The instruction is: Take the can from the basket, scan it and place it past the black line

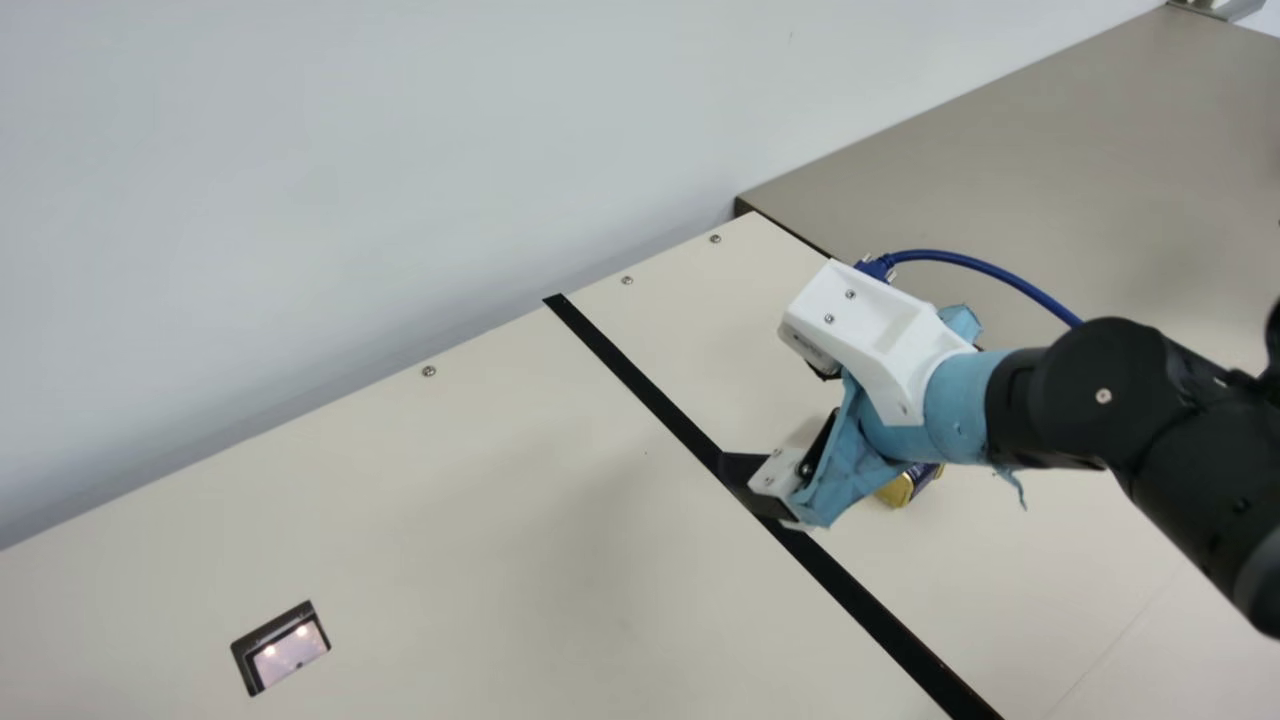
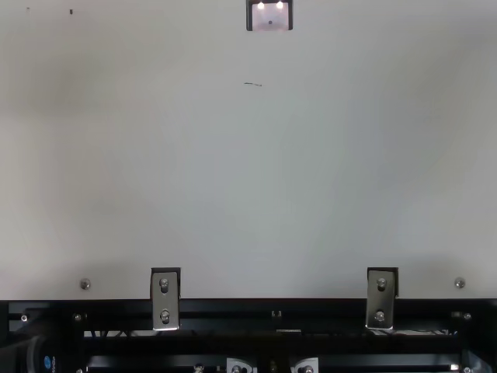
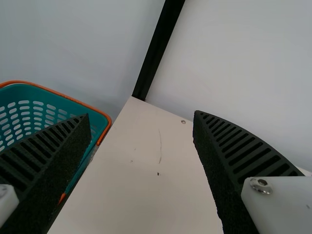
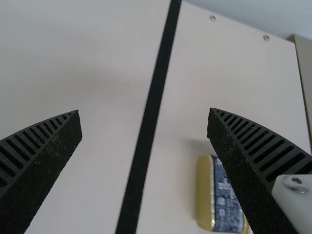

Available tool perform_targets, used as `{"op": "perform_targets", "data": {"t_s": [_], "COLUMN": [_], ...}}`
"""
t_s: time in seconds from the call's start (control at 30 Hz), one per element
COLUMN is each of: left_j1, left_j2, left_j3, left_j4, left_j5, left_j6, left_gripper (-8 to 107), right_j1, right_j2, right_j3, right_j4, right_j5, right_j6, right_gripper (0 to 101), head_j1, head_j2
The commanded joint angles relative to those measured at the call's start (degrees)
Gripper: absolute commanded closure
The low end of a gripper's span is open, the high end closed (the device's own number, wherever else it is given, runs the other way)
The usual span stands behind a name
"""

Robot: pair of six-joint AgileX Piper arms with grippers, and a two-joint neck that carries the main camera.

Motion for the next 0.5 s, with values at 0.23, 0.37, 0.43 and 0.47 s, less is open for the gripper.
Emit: {"op": "perform_targets", "data": {"t_s": [0.23,0.37,0.43,0.47], "left_j1": [0.0,0.0,0.0,0.0], "left_j2": [0.0,0.0,0.0,0.0], "left_j3": [0.0,0.0,0.0,0.0], "left_j4": [0.0,0.0,0.0,0.0], "left_j5": [0.0,0.0,0.0,0.0], "left_j6": [0.0,0.0,0.0,0.0], "left_gripper": [9,9,9,9], "right_j1": [-2.1,-4.5,-5.9,-6.7], "right_j2": [-3.3,-4.4,-5.1,-5.6], "right_j3": [1.9,2.7,3.4,3.9], "right_j4": [20.1,26.4,29.1,30.2], "right_j5": [3.8,6.6,7.9,8.3], "right_j6": [-10.1,-13.4,-14.7,-15.3], "right_gripper": [0,0,0,0], "head_j1": [-1.8,-1.8,-1.8,-1.8], "head_j2": [-1.6,-1.6,-1.6,-1.6]}}
